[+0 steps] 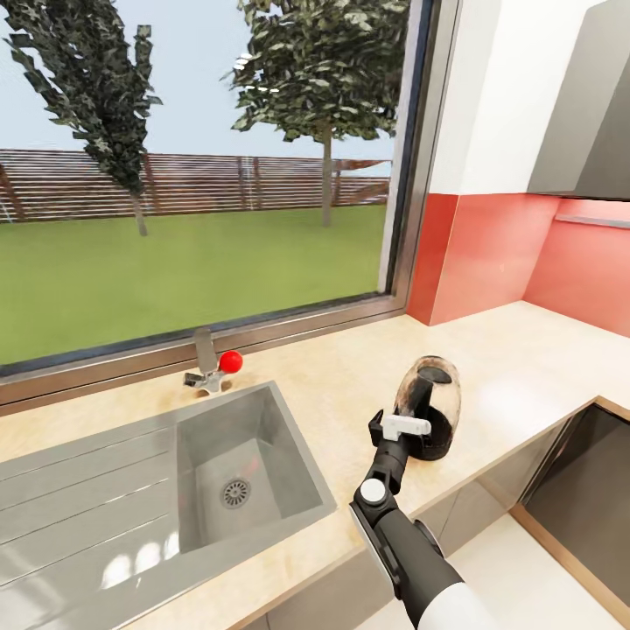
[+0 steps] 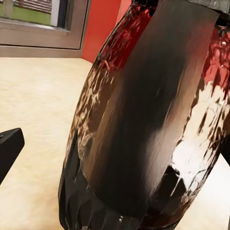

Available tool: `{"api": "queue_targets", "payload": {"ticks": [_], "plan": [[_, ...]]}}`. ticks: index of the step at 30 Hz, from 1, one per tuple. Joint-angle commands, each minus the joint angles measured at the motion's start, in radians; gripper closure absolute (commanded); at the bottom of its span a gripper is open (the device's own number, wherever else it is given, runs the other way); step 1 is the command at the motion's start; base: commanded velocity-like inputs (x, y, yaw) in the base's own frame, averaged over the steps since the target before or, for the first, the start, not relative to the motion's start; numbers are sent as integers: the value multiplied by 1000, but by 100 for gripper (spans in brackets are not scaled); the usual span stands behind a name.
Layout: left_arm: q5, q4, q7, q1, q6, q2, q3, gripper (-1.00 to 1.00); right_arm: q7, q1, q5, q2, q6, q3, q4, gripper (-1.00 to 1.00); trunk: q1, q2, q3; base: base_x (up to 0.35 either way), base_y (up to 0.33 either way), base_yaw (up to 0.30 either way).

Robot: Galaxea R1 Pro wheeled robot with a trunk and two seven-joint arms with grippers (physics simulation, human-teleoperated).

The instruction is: Set up a coffee station on the kitchen countertop: keep the coffee maker on the countertop, move the bottle of coffee from the kitchen shelf to the counter next to the coffee maker, place a paper coffee filter on top of the coffee maker, put the saucer next to the coffee maker with the coffee cup on the saucer, and place the electric kettle next to the coffee maker.

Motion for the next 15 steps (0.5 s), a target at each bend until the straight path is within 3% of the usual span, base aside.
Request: {"api": "queue_targets", "payload": {"ticks": [1,10,15], "plan": [[-11,2,5,-1,-6,0,4,-100,-5,-1,3,0,2,1,1,-100,1,-2,-2,0,0,0],[-11,2,5,-1,-6,0,4,-100,-5,-1,4,0,2,1,0,-100,1,-2,-2,1,-1,0],[-11,2,5,-1,-6,0,4,-100,-5,-1,4,0,0,1,0,-100,1,-2,-2,76,-150,0]]}}
